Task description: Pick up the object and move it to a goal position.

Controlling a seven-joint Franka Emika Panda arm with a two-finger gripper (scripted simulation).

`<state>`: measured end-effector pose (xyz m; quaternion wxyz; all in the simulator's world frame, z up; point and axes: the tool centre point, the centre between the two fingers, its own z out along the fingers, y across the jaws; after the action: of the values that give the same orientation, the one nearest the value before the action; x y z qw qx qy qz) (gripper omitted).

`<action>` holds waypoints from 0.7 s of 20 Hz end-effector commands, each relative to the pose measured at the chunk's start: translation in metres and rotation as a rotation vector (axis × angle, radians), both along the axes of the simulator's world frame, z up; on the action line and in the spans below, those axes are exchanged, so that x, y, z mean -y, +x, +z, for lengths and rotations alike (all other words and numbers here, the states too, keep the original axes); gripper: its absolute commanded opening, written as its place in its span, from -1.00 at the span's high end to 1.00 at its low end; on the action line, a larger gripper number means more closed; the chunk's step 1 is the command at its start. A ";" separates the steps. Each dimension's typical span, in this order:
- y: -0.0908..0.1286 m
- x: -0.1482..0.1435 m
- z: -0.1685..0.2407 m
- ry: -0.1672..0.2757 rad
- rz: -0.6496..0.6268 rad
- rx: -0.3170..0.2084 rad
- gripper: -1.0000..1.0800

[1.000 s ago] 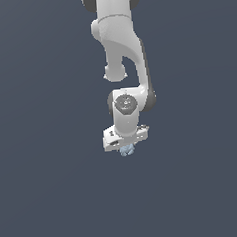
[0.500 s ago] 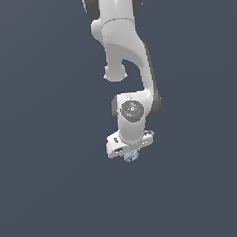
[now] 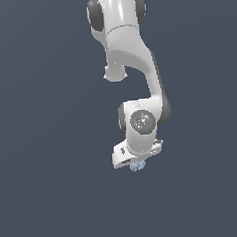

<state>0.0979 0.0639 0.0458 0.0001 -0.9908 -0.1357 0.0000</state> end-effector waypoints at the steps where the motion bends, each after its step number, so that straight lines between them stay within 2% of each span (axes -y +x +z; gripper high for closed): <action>1: 0.010 -0.005 0.001 0.000 0.000 0.000 1.00; 7: 0.025 -0.012 0.002 0.000 0.000 0.000 1.00; 14: 0.033 -0.015 0.002 0.000 0.000 0.000 1.00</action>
<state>0.1290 0.0784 0.0478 0.0001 -0.9908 -0.1356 0.0001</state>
